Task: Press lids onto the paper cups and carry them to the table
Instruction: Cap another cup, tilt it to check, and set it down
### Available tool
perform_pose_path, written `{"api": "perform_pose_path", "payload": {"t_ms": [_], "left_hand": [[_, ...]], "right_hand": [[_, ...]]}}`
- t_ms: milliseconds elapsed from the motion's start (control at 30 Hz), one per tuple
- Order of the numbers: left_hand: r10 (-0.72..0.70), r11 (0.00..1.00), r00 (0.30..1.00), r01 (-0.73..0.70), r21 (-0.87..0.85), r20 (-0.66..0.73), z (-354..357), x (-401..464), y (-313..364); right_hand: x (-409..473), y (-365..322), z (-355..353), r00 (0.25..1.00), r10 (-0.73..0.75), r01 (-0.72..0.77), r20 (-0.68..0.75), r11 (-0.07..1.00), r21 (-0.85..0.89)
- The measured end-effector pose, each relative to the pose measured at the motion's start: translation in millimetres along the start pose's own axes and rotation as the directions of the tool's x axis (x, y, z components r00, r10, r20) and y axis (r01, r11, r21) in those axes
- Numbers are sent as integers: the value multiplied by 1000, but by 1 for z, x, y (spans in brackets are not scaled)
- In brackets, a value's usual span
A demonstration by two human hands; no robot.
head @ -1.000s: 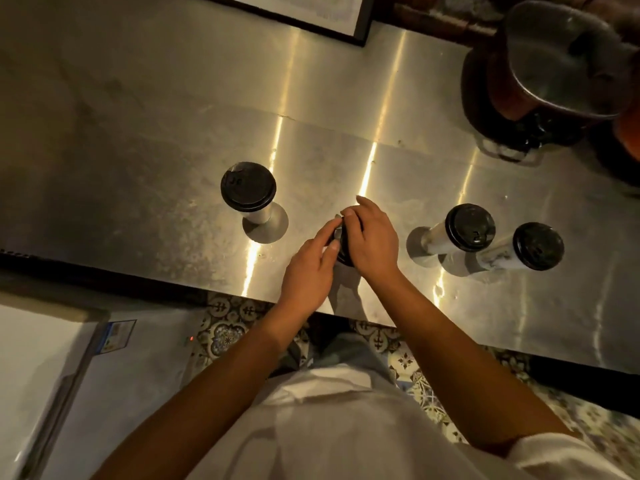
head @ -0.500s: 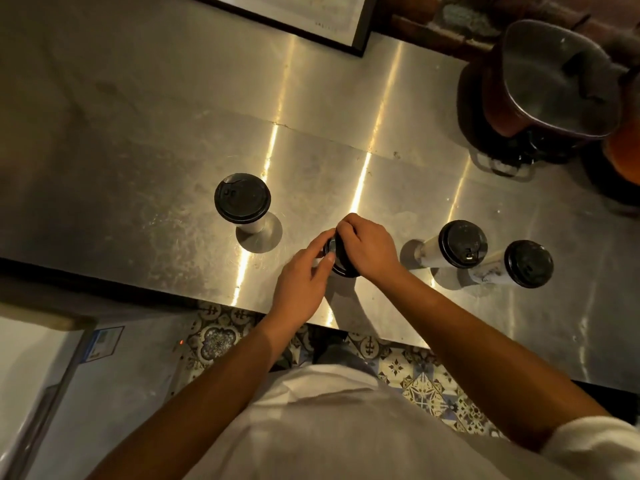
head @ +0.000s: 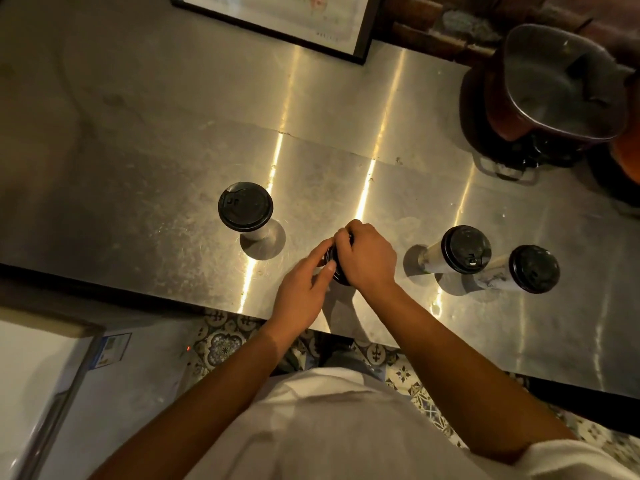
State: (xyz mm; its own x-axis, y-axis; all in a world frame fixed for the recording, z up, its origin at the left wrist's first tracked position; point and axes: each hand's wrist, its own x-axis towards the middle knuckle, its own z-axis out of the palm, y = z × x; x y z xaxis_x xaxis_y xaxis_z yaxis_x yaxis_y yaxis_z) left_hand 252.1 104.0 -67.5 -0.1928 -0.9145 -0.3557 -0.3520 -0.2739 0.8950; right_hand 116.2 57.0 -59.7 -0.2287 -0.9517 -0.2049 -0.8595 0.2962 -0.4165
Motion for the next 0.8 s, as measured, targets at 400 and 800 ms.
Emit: {"api": "perform_pose_path", "payload": {"t_ms": [400, 800], "left_hand": [[-24, 999, 1000, 24, -49, -14, -44, 5, 26], [234, 939, 967, -251, -235, -97, -100, -22, 141]], "right_hand": [[-14, -13, -80, 959, 157, -262, 238, 814, 518], [-53, -51, -179, 994, 16, -102, 105, 419, 902]]}}
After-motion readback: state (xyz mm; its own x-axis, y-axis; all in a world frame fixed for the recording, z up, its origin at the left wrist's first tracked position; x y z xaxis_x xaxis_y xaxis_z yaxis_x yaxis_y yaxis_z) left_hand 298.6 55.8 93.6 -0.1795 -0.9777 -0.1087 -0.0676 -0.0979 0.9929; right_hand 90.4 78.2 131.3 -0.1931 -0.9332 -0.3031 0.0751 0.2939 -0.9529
